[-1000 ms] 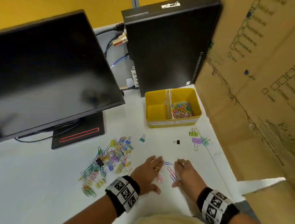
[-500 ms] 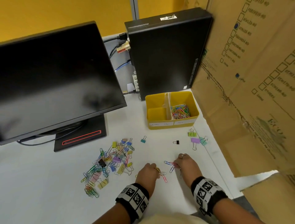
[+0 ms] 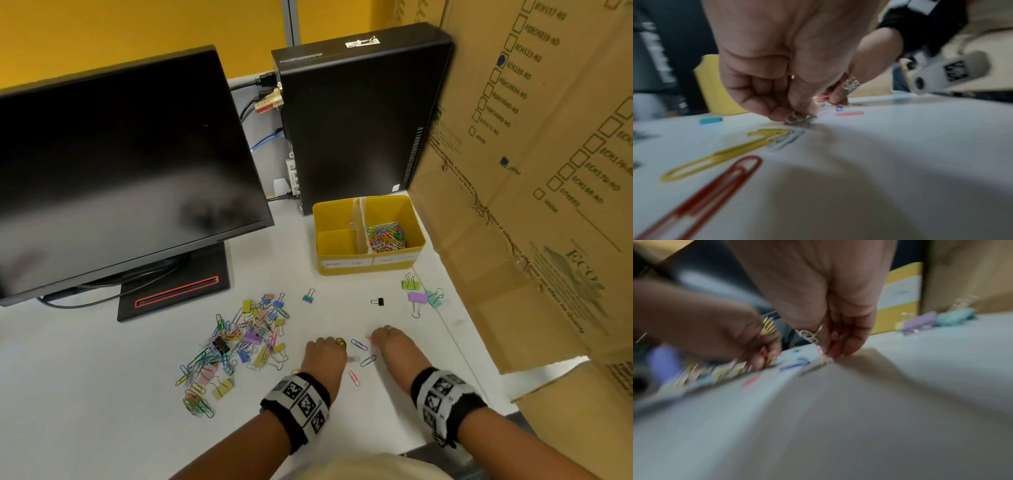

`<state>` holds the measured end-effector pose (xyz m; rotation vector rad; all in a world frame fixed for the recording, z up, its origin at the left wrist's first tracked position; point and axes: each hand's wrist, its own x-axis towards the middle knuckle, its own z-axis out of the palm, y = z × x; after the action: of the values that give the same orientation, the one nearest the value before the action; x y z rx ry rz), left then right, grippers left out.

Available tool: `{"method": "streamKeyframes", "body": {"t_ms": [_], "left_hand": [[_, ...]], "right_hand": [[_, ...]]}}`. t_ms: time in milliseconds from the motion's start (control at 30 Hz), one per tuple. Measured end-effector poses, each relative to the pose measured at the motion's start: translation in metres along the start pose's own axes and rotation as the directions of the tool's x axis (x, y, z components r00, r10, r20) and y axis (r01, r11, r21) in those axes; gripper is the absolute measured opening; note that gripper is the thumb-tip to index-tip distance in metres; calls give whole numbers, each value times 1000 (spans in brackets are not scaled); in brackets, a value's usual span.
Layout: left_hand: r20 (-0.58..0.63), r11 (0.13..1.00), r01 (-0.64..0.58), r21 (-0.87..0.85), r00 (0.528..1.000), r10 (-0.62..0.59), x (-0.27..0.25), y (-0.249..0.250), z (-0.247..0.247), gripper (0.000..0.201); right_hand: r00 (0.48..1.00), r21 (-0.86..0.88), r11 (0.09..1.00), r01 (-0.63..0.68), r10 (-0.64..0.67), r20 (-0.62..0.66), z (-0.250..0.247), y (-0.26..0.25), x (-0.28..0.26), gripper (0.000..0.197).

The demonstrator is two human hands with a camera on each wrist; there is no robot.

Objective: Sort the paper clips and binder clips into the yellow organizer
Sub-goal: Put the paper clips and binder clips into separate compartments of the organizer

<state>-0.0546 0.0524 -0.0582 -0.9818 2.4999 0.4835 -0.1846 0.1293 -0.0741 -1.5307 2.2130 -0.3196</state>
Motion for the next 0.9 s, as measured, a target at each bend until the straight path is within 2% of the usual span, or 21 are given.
{"method": "streamKeyframes", "body": {"t_ms": [33, 67, 133, 167, 200, 233, 267, 333, 367, 400, 433, 467, 533, 567, 600, 633, 667, 733, 800, 867, 900], "left_hand": [[-52, 991, 0, -133, 999, -7, 3, -8, -2, 27], [-19, 947, 10, -320, 1000, -17, 5, -14, -6, 26], [-9, 775, 40, -631, 998, -59, 0, -22, -19, 24], [9, 630, 63, -774, 996, -88, -3, -27, -24, 23], [62, 439, 89, -894, 995, -77, -7, -32, -29, 25], [131, 276, 133, -952, 991, -24, -10, -38, -31, 28], [181, 158, 174, -972, 983, 33, -12, -45, -30, 28], [213, -21, 218, -976, 966, 146, -17, -57, -28, 29], [211, -129, 236, -963, 961, 179, -18, -63, -25, 28], [210, -228, 252, -940, 958, 193, -20, -66, -22, 27], [211, -309, 264, -914, 958, 192, -22, -68, -19, 26], [215, -357, 270, -894, 959, 187, -23, -69, -18, 25], [211, -395, 273, -877, 958, 193, -24, -71, -15, 23], [206, -394, 269, -879, 959, 195, -24, -72, -16, 22], [205, -360, 258, -896, 962, 178, -26, -71, -17, 19], [214, -280, 242, -929, 968, 129, -28, -70, -19, 16], [211, -152, 218, -964, 976, 63, -30, -69, -21, 17], [153, 113, 160, -981, 986, -66, -33, -68, -21, 33], [51, 342, 100, -934, 988, -147, -37, -70, -16, 38], [-48, 632, 78, -771, 983, -179, -42, -76, -7, 31], [-56, 758, 97, -645, 983, -174, -45, -78, -3, 31]], "right_hand": [[997, 138, 988, -68, 63, 36, -4, 8, 3, 14], [990, 296, 945, -138, 122, 72, -11, 13, 3, 22], [964, 547, 794, -266, 221, 149, -22, 24, 4, 27], [944, 683, 651, -330, 242, 225, -27, 26, 2, 27], [924, 804, 457, -380, 234, 304, -30, 28, 1, 28], [904, 869, 269, -415, 226, 362, -33, 30, -1, 30], [887, 892, 111, -437, 219, 407, -35, 29, -3, 33], [866, 887, -85, -453, 195, 461, -39, 27, -6, 35], [865, 883, -122, -453, 180, 468, -39, 26, -8, 34], [871, 888, -112, -447, 174, 460, -39, 24, -9, 30], [877, 895, -40, -444, 184, 443, -36, 24, -10, 25], [896, 899, 101, -426, 189, 403, -34, 25, -10, 19], [948, 794, 520, -314, 133, 288, -29, 30, -11, 20], [963, 660, 713, -234, 75, 260, -28, 31, -11, 21], [962, 499, 852, -161, 23, 271, -26, 32, -10, 19], [949, 350, 932, -97, -20, 315, -26, 31, -9, 16], [931, 245, 969, -32, -60, 360, -23, 31, -7, 14], [908, 154, 988, 19, -81, 410, -21, 28, -3, 11], [910, 158, 987, -12, -54, 410, -25, 22, -1, 21], [929, 150, 988, 30, -83, 361, -23, 20, -3, 28], [933, 148, 988, 33, -83, 349, -23, 18, -4, 29]]}}
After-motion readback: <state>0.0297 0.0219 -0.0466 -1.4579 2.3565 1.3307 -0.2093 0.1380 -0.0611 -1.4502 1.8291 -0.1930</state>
